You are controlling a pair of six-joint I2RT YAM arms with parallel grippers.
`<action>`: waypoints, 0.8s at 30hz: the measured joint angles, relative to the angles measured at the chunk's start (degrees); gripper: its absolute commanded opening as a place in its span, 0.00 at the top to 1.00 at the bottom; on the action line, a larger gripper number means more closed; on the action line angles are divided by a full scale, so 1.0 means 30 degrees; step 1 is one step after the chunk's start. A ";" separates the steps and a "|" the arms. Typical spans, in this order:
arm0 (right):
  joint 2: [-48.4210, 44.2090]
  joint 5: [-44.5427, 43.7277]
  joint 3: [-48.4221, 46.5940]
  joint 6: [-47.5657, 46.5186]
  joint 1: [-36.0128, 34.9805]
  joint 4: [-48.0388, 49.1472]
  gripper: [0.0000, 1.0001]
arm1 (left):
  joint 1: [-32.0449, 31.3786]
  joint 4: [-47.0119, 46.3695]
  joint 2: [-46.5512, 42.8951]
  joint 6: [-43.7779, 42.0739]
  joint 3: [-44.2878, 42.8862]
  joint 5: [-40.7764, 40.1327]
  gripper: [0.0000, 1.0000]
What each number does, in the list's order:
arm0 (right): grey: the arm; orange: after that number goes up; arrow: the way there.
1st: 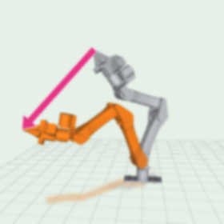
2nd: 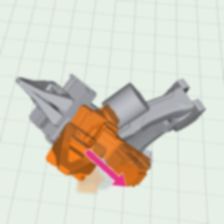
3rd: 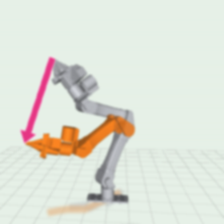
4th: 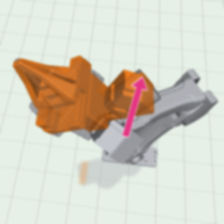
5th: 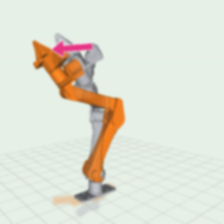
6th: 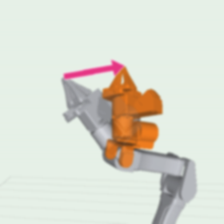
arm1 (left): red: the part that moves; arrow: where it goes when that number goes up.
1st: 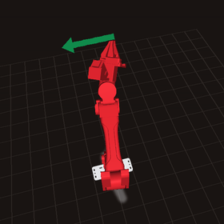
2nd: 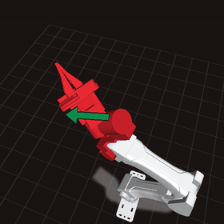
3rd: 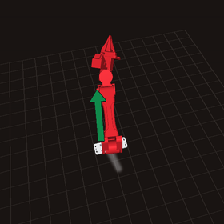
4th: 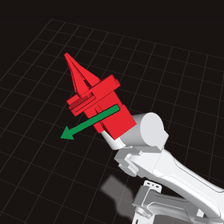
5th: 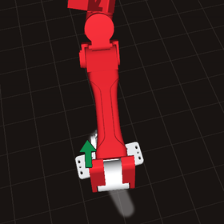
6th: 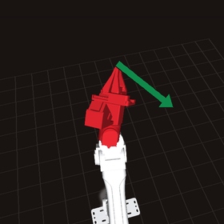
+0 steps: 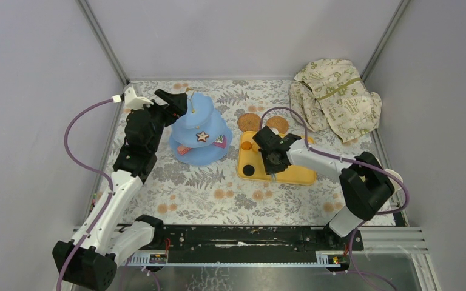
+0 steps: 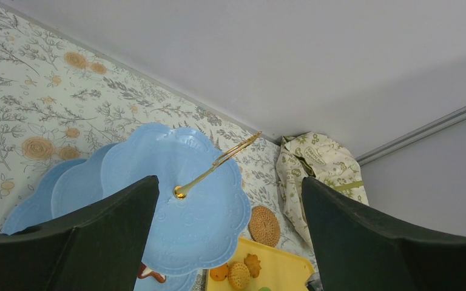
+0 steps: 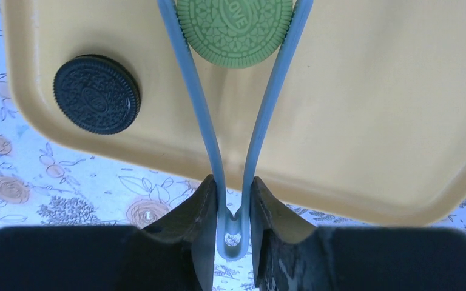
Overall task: Serve the afternoon tea
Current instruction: Pick up the desert from the tray, then place the desert on the desert table.
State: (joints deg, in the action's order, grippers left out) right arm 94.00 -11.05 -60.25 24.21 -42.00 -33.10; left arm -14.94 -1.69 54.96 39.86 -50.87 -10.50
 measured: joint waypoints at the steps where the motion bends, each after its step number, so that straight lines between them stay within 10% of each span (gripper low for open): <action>1: -0.0299 0.0007 0.0007 0.0007 0.0000 -0.0146 0.95 | 0.0000 0.0000 -0.0007 -0.0029 0.0000 0.0000 0.05; 24: 0.2353 0.1086 -0.9850 -0.0284 -0.0393 -0.2776 0.93 | 0.0000 0.0969 -0.0240 -0.0488 -0.1224 -0.0146 0.05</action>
State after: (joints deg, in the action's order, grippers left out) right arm 101.06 -7.79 -89.80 23.35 -43.18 -41.43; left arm -14.94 1.21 54.24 38.39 -54.54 -10.94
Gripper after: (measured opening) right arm 0.285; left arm 0.948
